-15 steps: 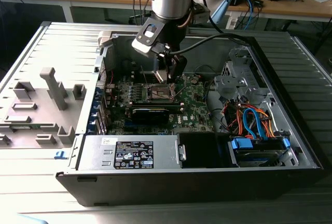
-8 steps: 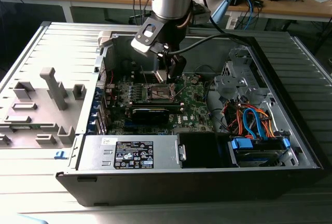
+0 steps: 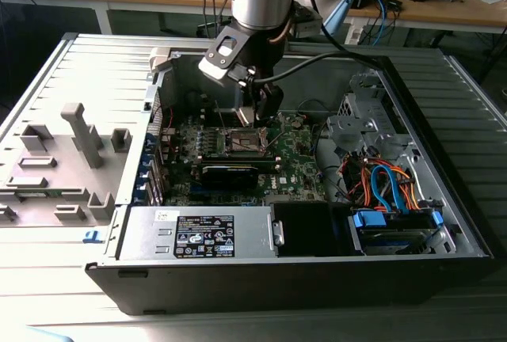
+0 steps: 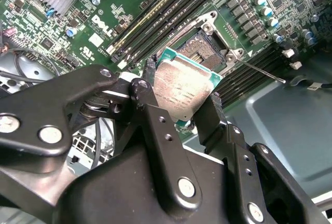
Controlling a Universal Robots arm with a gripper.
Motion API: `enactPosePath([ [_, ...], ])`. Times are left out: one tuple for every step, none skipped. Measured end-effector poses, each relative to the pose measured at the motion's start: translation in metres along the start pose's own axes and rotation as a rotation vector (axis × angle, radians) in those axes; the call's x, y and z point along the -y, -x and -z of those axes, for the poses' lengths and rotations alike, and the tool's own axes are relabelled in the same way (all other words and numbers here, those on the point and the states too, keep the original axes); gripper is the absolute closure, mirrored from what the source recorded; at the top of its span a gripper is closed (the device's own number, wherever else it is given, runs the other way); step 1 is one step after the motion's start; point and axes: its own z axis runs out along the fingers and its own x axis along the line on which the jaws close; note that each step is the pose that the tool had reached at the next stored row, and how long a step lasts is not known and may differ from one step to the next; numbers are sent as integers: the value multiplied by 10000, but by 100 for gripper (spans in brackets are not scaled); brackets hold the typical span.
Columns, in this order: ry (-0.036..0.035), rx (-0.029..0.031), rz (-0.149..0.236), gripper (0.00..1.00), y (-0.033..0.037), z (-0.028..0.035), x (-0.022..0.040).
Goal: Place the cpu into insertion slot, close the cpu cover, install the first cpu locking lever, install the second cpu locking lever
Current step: 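Place the cpu into insertion slot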
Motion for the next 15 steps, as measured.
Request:
enactPosePath([
  [0,1,-31,45,0,0,0],
  [1,2,-72,45,0,0,0],
  [2,4,-157,45,0,-1,0],
  [2,5,-210,45,0,-1,0],
  [3,7,-256,45,0,-1,0],
  [3,8,-296,45,0,-1,0],
  [4,8,-338,45,0,-1,0],
  [3,9,-363,45,0,-1,0],
  [4,10,-423,45,0,-1,0],
  [5,12,-465,45,0,-1,0],
  [4,12,-493,45,0,-1,0],
  [5,14,-550,45,0,-1,0],
  [5,15,-591,45,0,-1,0],
  [6,16,-637,45,0,-2,0],
  [7,18,-702,45,0,-2,0],
])
